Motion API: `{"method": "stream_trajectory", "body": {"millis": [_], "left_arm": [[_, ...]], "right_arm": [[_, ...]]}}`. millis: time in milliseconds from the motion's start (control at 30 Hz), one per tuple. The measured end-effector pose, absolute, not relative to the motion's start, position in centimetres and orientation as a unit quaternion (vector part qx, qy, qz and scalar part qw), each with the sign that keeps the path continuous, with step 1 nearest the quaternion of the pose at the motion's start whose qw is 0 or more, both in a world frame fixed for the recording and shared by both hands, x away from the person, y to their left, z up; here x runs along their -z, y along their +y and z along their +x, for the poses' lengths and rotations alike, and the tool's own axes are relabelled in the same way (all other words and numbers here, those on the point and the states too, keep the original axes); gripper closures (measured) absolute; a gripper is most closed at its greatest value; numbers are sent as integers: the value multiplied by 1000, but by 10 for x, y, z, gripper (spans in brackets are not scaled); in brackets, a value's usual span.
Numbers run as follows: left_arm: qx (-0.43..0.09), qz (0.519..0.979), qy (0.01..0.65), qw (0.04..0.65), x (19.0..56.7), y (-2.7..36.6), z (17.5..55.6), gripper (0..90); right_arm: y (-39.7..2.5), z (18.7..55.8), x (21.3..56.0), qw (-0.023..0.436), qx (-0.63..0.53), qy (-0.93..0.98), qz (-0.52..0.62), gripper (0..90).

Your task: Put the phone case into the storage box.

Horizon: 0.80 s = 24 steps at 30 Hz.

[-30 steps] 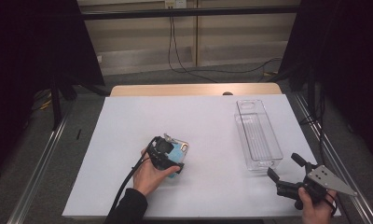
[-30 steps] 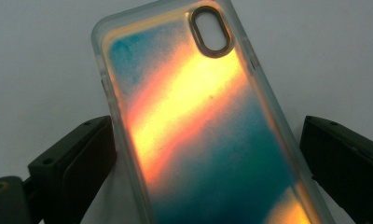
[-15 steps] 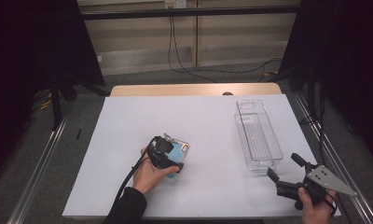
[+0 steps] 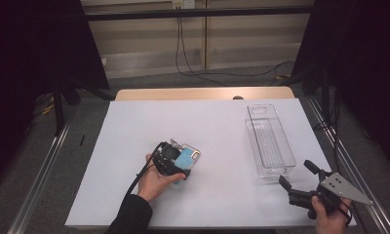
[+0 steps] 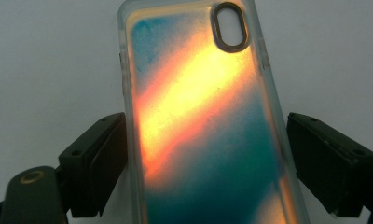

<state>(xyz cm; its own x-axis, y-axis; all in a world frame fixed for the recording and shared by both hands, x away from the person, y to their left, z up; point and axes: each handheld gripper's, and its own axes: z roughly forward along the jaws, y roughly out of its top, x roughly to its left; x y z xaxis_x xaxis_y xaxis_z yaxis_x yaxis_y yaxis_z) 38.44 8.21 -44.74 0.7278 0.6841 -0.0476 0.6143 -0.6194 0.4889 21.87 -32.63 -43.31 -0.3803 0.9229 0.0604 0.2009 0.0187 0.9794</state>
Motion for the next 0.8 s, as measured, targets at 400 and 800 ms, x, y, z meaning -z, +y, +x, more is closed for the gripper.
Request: {"method": "stream_trajectory", "body": {"millis": [400, 800], "left_arm": [[-69, 898, 361, 243, 446, 83, 385, 165], [-74, 896, 361, 248, 446, 84, 384, 169]], "right_arm": [[-326, 219, 433, 334, -539, 635, 442, 5], [-326, 219, 433, 334, -540, 632, 444, 5]]}}
